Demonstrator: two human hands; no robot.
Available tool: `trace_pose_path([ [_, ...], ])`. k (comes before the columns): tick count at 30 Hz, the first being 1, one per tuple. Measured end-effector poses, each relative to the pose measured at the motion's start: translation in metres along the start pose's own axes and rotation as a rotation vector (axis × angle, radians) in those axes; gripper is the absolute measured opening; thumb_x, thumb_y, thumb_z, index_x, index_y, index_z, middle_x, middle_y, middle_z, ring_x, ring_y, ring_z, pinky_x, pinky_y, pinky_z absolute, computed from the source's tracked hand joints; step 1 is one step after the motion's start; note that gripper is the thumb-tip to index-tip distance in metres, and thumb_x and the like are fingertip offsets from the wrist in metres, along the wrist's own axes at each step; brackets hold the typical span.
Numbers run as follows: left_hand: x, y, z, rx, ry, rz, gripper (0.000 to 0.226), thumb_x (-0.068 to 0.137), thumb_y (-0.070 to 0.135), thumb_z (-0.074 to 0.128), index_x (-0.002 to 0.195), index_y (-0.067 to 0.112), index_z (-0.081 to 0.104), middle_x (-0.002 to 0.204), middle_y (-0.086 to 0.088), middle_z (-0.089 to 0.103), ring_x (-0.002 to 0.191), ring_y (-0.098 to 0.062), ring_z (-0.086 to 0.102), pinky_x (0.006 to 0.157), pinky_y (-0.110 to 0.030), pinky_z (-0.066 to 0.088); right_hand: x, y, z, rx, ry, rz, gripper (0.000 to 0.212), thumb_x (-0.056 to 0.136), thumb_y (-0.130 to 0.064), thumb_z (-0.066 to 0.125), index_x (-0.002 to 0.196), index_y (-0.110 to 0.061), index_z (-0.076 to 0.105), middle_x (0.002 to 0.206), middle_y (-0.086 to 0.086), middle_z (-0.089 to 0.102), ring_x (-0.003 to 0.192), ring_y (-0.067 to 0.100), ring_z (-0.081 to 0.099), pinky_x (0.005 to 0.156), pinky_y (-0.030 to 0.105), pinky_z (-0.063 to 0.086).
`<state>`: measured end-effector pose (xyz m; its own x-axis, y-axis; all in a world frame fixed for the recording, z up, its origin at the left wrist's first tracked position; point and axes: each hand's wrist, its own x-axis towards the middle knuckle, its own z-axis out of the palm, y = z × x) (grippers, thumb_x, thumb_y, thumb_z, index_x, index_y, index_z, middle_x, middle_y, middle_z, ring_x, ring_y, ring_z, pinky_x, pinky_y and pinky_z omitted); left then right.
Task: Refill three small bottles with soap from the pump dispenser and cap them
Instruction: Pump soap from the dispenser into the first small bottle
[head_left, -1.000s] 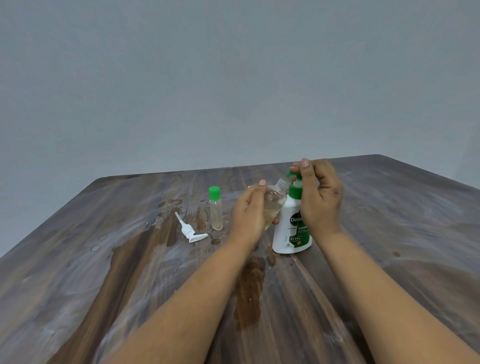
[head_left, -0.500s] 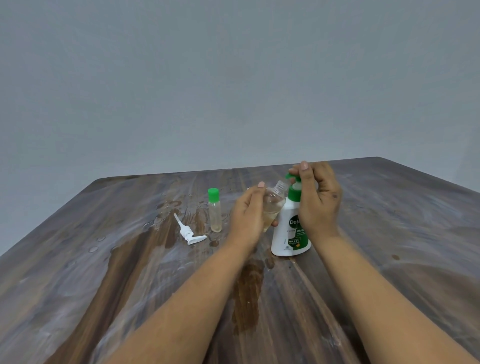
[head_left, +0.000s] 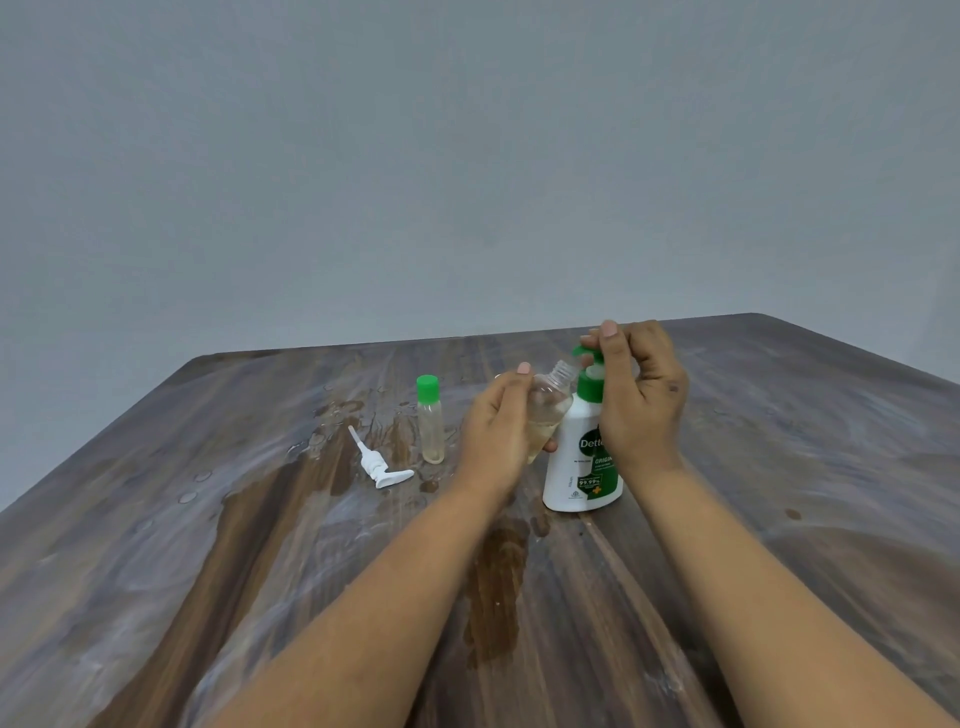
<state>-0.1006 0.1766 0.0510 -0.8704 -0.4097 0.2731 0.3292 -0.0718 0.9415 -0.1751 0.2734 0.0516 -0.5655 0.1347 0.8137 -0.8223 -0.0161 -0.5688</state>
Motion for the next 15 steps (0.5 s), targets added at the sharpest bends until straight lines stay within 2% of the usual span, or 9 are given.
trace_pose_path([
  [6,-0.0015,0.0,0.0001,-0.001,0.004,-0.009,0.034,0.103,0.028,0.044,0.08,0.013,0.063,0.074,-0.003,0.066,0.058,-0.014,0.06,0.045,-0.019,0.048,0.0016,0.001,-0.0006,-0.027,-0.036,0.023,0.027,0.096,-0.021,0.054,0.071,-0.026,0.063,0.075,0.005,0.057,0.074,0.006,0.054,0.069,0.017,0.041],
  [9,-0.0017,0.0011,0.0011,0.002,0.018,-0.012,0.033,0.103,0.028,0.045,0.078,0.015,0.062,0.07,0.001,0.067,0.054,-0.012,0.06,0.042,-0.018,0.045,0.0033,0.0,0.0003,-0.027,-0.031,0.04,0.029,0.094,-0.021,0.055,0.066,-0.03,0.06,0.073,0.003,0.054,0.073,0.012,0.055,0.067,0.027,0.044],
  [12,-0.0016,0.0019,0.0014,-0.011,0.019,-0.015,0.031,0.104,0.027,0.044,0.083,0.011,0.061,0.067,0.003,0.067,0.052,-0.01,0.061,0.041,-0.017,0.044,0.0023,-0.0028,0.0012,-0.019,0.006,0.008,0.028,0.096,-0.03,0.053,0.07,-0.037,0.06,0.075,-0.004,0.054,0.076,0.011,0.056,0.071,0.034,0.048],
  [15,-0.0019,0.0024,0.0017,0.0,0.02,-0.012,0.032,0.104,0.027,0.043,0.083,0.011,0.061,0.074,-0.003,0.066,0.056,-0.015,0.059,0.041,-0.017,0.043,0.0007,-0.004,0.0009,0.026,0.028,0.028,0.029,0.098,-0.036,0.052,0.074,-0.041,0.065,0.08,-0.01,0.057,0.084,0.026,0.063,0.076,0.052,0.052],
])
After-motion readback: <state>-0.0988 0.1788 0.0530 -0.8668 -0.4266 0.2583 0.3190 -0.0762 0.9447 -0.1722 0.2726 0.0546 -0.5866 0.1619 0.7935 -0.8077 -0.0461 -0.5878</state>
